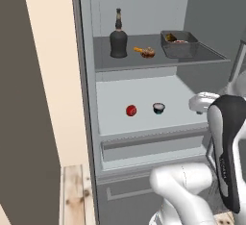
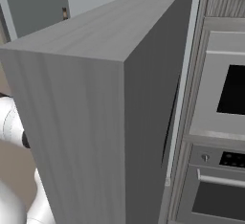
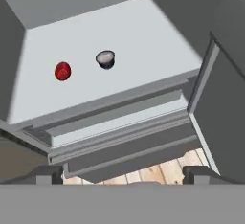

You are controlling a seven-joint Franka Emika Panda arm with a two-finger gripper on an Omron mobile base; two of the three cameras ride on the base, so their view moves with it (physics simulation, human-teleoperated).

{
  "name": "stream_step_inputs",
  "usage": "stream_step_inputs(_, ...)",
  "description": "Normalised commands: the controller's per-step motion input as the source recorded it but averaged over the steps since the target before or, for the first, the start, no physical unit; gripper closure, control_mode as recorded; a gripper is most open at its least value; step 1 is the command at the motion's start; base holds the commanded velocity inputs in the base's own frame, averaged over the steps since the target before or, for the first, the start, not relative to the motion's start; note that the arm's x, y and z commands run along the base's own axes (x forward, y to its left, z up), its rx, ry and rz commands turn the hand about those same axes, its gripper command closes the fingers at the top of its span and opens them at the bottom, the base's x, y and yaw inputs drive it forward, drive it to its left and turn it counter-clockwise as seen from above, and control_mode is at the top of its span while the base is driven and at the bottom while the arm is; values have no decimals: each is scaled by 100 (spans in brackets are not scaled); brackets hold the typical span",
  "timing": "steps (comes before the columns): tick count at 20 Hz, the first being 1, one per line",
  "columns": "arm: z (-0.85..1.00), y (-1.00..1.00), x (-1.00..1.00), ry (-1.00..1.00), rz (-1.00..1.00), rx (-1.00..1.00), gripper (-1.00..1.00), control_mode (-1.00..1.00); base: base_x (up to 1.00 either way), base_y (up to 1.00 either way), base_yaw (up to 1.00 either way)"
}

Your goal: Place the tupperware on the top shelf of the fridge. Make space for the tupperware among the existing items by rearranging them on the shelves if needed. Close the fridge door when finished.

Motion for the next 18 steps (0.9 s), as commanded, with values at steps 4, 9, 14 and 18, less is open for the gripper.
stream_step_inputs(4, -10, 10, -1, 13, 10, -4, -100, -100, 0, 0, 0)
stream_step_inputs(9, -10, 42, -8, 19, 8, -1, -100, -100, 0, 0, 0)
stream_step_inputs(14, 0, 0, 0, 0, 0, 0, -100, 100, -61, 21, 2)
stream_step_inputs(18, 0, 0, 0, 0, 0, 0, -100, 100, -97, 4, 0)
